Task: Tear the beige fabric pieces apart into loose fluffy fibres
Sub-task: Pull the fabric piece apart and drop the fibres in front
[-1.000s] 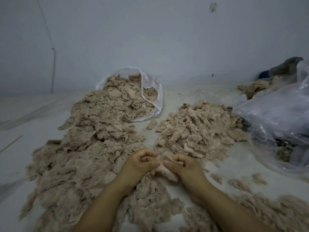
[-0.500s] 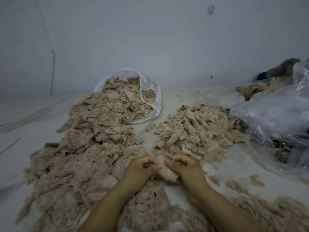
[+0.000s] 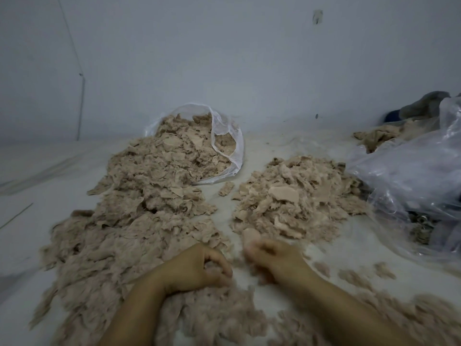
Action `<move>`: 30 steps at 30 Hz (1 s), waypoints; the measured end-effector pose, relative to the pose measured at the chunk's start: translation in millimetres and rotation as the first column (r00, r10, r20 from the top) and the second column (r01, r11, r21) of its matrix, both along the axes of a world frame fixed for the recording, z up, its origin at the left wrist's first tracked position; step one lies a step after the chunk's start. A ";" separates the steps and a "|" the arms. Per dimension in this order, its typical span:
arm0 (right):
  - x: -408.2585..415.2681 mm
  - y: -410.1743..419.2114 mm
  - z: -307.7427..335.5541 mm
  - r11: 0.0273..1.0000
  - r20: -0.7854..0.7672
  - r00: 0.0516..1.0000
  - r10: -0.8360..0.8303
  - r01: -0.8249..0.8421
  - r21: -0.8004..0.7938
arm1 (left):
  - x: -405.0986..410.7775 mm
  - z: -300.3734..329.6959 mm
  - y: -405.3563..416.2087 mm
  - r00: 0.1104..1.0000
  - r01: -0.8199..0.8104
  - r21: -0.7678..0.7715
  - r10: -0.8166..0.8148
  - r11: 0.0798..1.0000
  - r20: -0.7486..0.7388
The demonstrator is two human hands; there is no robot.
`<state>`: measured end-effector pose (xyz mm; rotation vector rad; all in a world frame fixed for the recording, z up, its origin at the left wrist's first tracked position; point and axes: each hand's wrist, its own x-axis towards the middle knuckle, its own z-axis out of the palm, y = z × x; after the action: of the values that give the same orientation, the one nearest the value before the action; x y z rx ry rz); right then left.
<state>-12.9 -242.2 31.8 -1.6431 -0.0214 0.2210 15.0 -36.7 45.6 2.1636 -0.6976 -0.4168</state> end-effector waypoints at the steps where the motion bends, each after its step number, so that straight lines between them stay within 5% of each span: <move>1: -3.9 0.5 -2.2 0.991 0.010 0.996 0.086 -0.085 -0.101 | 0.4 -1.1 -2.8 0.999 -0.031 -0.046 0.032 0.998 0.012; 4: -7.6 0.9 5.6 0.905 0.013 0.945 0.328 -0.310 -0.291 | 3.3 -3.5 -6.6 0.985 -0.142 -0.146 0.154 0.979 0.076; 7: -5.7 3.4 4.9 0.865 0.094 0.936 0.340 -0.272 -0.421 | 6.3 -7.5 -9.4 0.938 -0.264 -0.221 0.303 0.939 0.170; 11: 0.0 -1.5 -3.5 0.991 0.173 0.983 0.054 -0.031 -0.129 | 5.0 -2.3 -6.8 0.941 -0.289 -0.340 0.331 0.895 0.070; 15: 3.2 -2.6 -11.6 0.998 0.272 0.962 -0.008 0.024 -0.055 | -0.6 -6.1 -14.1 0.992 -0.075 -0.136 0.088 0.988 0.094; 23: 4.8 -15.3 -3.1 0.958 0.260 0.938 -0.229 0.169 0.232 | 8.1 -8.3 0.2 0.993 -0.108 -0.127 0.113 0.986 0.031; 26: 2.5 -18.1 -2.2 0.962 0.242 0.951 -0.195 0.138 0.234 | 5.7 -4.1 -1.4 0.976 -0.218 -0.221 0.216 0.950 -0.033; 30: -1.7 -2.8 -5.1 0.975 0.239 0.967 -0.088 0.034 0.219 | -2.2 -10.2 -25.5 0.987 -0.158 -0.236 0.154 0.959 -0.035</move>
<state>-14.6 -244.9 26.7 -1.4456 -0.1779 -0.0348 12.7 -62.1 35.4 1.9676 -0.5333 -0.2525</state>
